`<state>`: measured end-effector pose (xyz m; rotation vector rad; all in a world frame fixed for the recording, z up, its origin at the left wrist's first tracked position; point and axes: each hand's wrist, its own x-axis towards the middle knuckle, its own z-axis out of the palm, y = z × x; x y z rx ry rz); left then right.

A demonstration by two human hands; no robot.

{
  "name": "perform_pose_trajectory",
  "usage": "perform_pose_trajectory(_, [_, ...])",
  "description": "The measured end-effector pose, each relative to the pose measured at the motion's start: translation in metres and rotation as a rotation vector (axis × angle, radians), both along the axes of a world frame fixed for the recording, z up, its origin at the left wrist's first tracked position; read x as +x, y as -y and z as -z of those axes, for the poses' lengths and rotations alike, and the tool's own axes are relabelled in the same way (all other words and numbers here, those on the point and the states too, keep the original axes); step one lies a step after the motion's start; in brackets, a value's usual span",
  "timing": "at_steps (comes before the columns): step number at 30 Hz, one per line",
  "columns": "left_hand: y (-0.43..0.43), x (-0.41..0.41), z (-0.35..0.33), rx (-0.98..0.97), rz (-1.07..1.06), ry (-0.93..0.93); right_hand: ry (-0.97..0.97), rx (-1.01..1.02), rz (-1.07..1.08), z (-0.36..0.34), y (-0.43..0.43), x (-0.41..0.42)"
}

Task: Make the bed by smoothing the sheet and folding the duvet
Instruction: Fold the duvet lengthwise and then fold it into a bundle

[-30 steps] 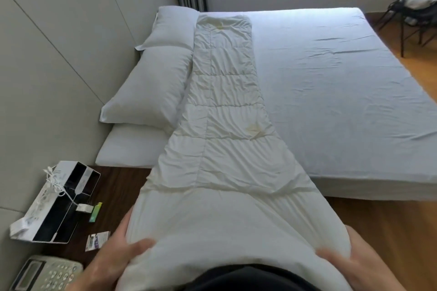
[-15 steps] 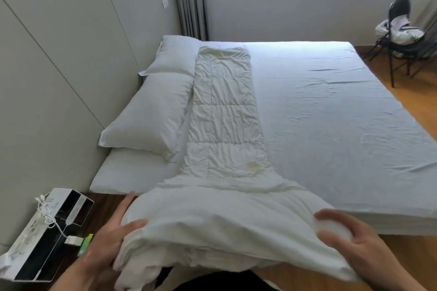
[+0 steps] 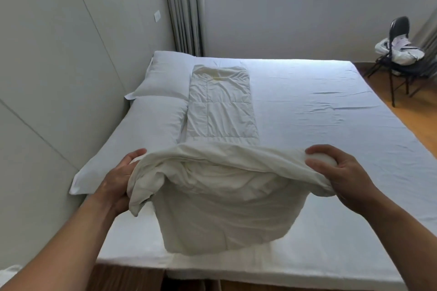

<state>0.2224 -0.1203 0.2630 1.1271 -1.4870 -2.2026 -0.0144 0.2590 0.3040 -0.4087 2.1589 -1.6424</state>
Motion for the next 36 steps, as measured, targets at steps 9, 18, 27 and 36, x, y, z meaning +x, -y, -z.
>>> perform_pose_trajectory(9, [0.127,-0.157,0.056,0.252,0.016,0.072,0.147,0.166,0.052,0.057,0.144,-0.162])
perform_pose_trajectory(18, [0.207,-0.278,0.102,0.417,0.058,0.191,0.223,0.268,0.032,0.114,0.233,-0.292])
perform_pose_trajectory(27, [0.244,-0.384,0.259,0.290,-0.149,0.356,0.497,0.288,0.144,0.287,0.318,-0.387])
perform_pose_trajectory(36, [0.259,-0.445,0.337,-1.326,0.740,0.843,-0.447,0.931,-0.379,0.373,0.359,-0.424])
